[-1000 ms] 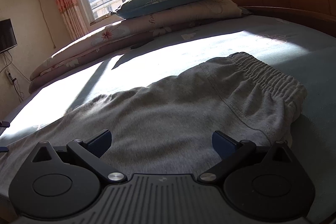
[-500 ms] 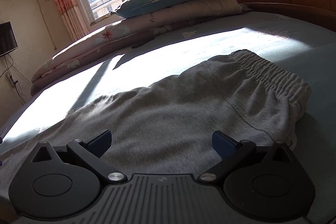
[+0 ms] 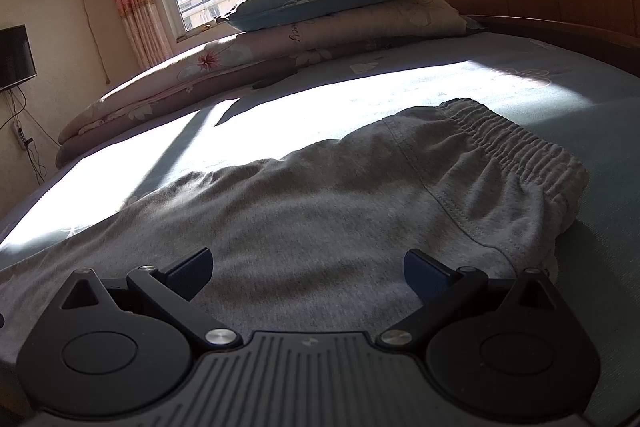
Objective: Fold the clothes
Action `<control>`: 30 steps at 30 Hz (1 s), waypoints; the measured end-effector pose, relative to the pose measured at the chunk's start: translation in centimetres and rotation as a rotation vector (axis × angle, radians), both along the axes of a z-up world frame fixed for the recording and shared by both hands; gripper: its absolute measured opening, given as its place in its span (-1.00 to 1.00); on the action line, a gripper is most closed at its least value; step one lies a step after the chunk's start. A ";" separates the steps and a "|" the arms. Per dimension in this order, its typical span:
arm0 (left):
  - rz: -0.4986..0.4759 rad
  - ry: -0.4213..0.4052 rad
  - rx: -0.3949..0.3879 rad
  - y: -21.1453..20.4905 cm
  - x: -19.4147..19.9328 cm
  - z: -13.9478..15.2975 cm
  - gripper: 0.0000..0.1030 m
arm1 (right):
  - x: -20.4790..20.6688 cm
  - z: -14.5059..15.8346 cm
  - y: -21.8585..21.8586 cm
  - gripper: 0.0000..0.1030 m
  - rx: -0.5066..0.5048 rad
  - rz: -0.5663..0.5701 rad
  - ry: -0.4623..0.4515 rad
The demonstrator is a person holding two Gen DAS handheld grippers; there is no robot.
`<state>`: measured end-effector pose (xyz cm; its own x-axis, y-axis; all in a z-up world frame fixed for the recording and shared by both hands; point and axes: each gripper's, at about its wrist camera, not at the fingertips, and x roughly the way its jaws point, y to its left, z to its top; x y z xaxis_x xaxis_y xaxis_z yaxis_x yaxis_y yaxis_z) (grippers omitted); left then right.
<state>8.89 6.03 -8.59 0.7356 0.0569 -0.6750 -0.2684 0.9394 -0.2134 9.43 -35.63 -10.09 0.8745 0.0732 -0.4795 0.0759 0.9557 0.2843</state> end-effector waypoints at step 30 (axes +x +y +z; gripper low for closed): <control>-0.162 0.088 0.198 -7.3 3.9 -2.3 0.99 | 0.8 -0.6 2.1 1.00 -0.177 0.003 0.054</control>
<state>12.82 -1.27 -10.90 0.6847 0.0803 -0.7244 -0.1208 0.9927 -0.0041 10.21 -33.55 -10.64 0.8471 -0.0141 -0.5312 0.0835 0.9908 0.1068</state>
